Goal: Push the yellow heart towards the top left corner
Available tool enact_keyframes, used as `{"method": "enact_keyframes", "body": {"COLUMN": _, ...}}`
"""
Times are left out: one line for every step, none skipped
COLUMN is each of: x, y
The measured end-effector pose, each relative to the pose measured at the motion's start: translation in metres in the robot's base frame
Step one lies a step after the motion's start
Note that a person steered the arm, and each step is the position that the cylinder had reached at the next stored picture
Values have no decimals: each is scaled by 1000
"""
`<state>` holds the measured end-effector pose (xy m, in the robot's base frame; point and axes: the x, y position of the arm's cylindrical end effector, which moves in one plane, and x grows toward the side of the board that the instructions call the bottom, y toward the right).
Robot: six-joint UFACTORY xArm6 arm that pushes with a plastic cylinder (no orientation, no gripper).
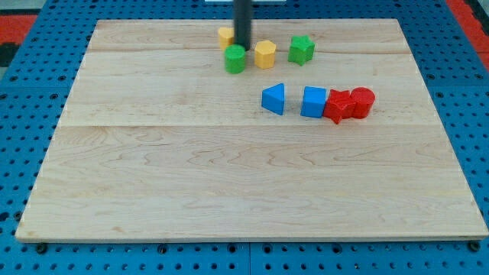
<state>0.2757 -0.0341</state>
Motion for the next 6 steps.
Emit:
{"method": "enact_keyframes", "body": {"x": -4, "y": -46}}
{"method": "enact_keyframes", "body": {"x": -11, "y": 25}}
{"method": "enact_keyframes", "body": {"x": -39, "y": 31}}
{"method": "enact_keyframes", "body": {"x": -29, "y": -51}}
{"method": "enact_keyframes", "body": {"x": -27, "y": -132}}
{"method": "enact_keyframes", "body": {"x": -25, "y": -144}}
